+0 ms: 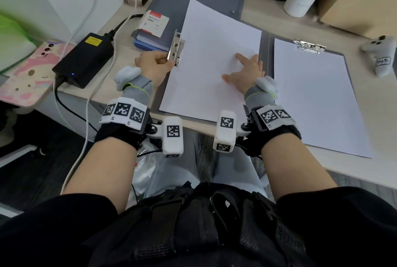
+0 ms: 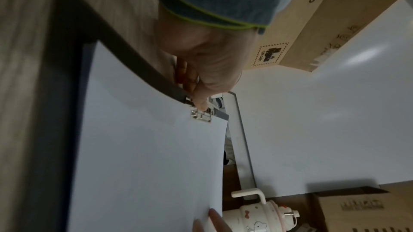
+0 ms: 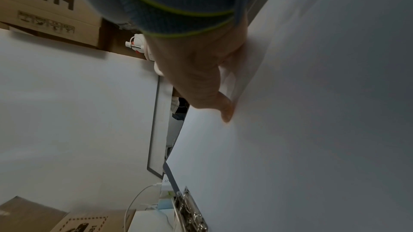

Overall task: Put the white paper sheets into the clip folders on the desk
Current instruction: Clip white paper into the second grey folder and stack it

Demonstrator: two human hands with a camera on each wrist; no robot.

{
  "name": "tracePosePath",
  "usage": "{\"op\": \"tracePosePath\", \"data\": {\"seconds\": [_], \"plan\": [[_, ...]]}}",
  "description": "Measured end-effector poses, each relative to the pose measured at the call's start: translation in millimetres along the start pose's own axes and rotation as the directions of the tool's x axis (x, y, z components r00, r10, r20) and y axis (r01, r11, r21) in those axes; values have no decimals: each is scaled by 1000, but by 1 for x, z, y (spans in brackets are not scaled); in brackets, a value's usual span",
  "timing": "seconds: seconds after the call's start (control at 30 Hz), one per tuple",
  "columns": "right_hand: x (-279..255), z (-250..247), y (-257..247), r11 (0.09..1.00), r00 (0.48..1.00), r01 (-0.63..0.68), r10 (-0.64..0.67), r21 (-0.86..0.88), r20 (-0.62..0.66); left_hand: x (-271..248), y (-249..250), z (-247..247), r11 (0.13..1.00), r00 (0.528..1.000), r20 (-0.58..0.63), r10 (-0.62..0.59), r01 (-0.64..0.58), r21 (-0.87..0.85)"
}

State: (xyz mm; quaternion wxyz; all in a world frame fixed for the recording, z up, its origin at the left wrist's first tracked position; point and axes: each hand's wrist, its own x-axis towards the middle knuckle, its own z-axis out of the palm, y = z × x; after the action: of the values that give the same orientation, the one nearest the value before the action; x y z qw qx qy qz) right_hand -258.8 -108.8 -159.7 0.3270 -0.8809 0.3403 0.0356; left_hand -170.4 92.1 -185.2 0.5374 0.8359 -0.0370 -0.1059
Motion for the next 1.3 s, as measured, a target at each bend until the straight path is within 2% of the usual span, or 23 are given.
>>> {"op": "tracePosePath", "data": {"seconds": [0.1, 0.33, 0.4, 0.47, 0.63, 0.67, 0.73, 0.8, 0.83, 0.9, 1.0, 1.07, 1.2, 1.27, 1.3], "plan": [[-1, 0, 0, 1000, 1000, -6, 6, 6, -1, 1, -1, 3, 1000, 999, -31, 20, -20, 2], [2, 2, 1, 1000, 1000, -1, 1, 6, -18, -4, 3, 1, 986, 995, -67, 78, -67, 151], [2, 4, 2, 999, 1000, 2, -3, -32, -20, -13, 7, 0, 943, 992, -65, 109, -83, 322], [3, 7, 4, 997, 1000, 15, -17, -74, -17, -26, 13, -3, 859, 991, -35, 132, -96, 502], [-3, 15, 5, 980, 998, 65, -66, -188, 4, -45, 10, -4, 773, 989, 66, 132, -144, 617], [-6, 16, 4, 974, 997, 73, -72, -214, 11, -47, 10, -5, 785, 989, 75, 130, -149, 601], [-11, 18, 3, 967, 996, 88, -85, -241, 24, -50, 13, -8, 861, 992, 51, 115, -125, 492], [-17, 18, 1, 965, 995, 103, -97, -241, 38, -51, 22, -13, 957, 990, 74, 117, -132, 258], [-20, 17, 0, 966, 994, 111, -103, -235, 46, -51, 27, -16, 984, 982, 110, 153, -162, 80], [-26, 13, -2, 972, 991, 129, -121, -198, 54, -57, 37, -20, 958, 961, 141, 240, -210, -195], [-34, 9, 0, 980, 987, 152, -144, -132, 70, -69, 51, -17, 890, 927, 156, 341, -264, -371], [-41, 7, -2, 982, 981, 178, -172, -61, 86, -79, 62, -9, 847, 910, 163, 380, -272, -456], [-52, -8, -4, 952, 959, 261, -274, 158, 72, -87, 93, 22, 868, 950, 172, 261, -153, -472], [-59, -20, -1, 898, 937, 325, -348, 296, 29, -87, 109, 40, 874, 913, 227, 339, -216, -435], [-64, -28, 0, 869, 930, 346, -368, 353, -5, -86, 114, 47, 863, 875, 251, 414, -290, -414]]}}
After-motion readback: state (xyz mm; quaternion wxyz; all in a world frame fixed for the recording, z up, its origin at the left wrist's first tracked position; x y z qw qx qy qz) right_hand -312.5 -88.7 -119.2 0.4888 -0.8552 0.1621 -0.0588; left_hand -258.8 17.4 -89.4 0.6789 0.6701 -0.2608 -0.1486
